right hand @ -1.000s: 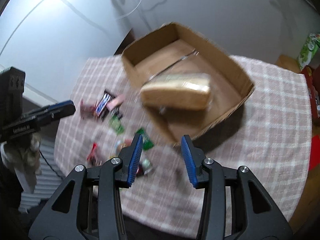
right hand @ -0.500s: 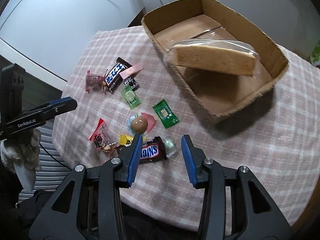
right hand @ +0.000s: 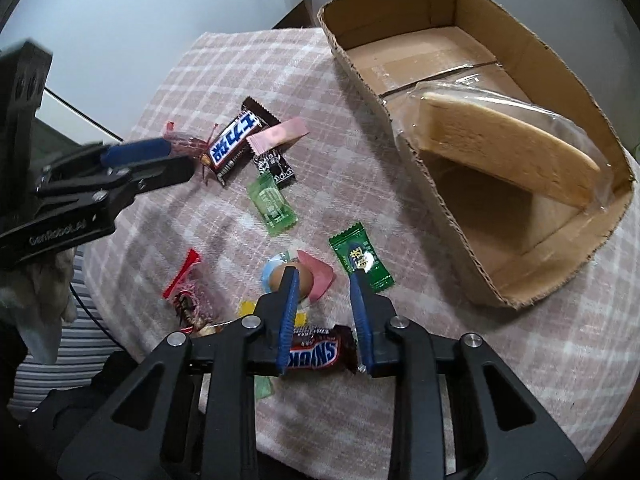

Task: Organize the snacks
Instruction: 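Grasp the blue-wrapped chocolate bar with the left gripper while the right grasps a green candy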

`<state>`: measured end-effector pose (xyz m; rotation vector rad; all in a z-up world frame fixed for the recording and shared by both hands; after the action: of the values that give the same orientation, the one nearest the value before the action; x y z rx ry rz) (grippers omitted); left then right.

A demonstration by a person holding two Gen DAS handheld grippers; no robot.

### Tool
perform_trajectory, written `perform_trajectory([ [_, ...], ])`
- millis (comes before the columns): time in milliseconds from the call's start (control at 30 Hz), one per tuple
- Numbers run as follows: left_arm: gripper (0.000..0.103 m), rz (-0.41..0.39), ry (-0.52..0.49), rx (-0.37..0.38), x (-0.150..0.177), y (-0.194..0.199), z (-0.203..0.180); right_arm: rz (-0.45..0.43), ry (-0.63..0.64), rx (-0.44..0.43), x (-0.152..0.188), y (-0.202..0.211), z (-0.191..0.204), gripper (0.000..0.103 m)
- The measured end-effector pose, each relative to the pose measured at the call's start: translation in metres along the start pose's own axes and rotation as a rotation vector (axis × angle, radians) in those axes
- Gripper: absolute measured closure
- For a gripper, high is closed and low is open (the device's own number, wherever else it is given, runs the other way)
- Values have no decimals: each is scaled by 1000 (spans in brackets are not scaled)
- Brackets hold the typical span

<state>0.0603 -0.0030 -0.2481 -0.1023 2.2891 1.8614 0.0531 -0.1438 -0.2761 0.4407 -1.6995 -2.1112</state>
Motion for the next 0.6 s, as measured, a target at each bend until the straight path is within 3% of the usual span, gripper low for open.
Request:
perform_trajectory([
  [200,57,25,-43,-42,-14,-17,-1,27,4,71,-8,-13,-4,79],
  [600,57,69,-67,-50,-21,-40,2,76,61,165,-22,-32,-4,79],
])
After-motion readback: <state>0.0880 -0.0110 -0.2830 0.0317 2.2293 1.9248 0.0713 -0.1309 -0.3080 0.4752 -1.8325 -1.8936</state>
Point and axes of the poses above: each gripper's, at about its wrist camera, not at the fingertips, and y roughly against the way its jaws point, z to its left, x to its underside, the point moved 5 cm from there along -y, roughly the way its jaws point, and after that the axes turned 14 degrees about z, right-handed, at the moved point
